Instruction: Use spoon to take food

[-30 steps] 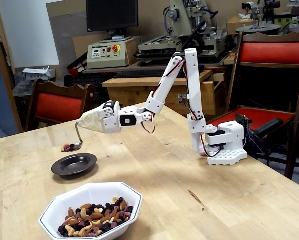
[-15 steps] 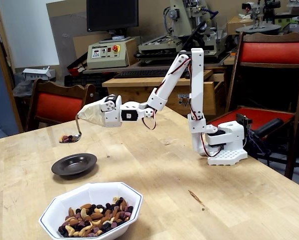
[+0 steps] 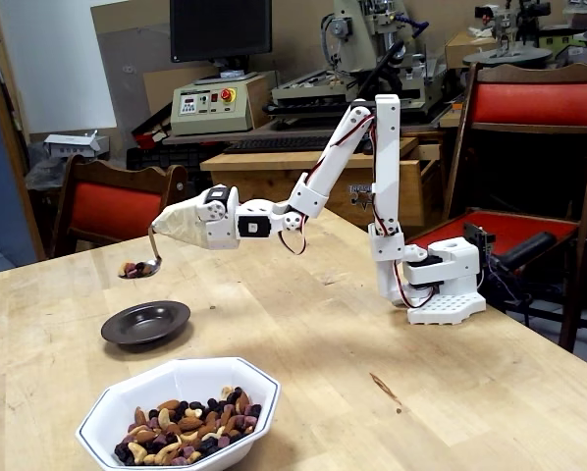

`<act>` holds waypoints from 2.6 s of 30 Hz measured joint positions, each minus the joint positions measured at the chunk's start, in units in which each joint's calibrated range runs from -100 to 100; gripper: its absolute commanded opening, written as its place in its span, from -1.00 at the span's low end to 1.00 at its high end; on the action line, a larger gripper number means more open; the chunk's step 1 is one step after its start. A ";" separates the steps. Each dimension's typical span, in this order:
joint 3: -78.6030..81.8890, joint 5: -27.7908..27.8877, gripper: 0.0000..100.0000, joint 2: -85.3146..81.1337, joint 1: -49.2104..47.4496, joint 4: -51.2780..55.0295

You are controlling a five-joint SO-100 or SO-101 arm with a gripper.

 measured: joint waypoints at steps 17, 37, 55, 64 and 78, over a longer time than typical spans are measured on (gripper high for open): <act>0.00 3.22 -0.92 0.00 0.00 0.00; 6.86 9.18 -0.92 -0.17 0.00 0.00; 11.07 9.18 -0.92 -0.17 0.00 0.00; 11.07 9.28 -0.92 -0.17 0.00 0.00; 11.07 17.88 -0.92 -0.17 0.00 0.00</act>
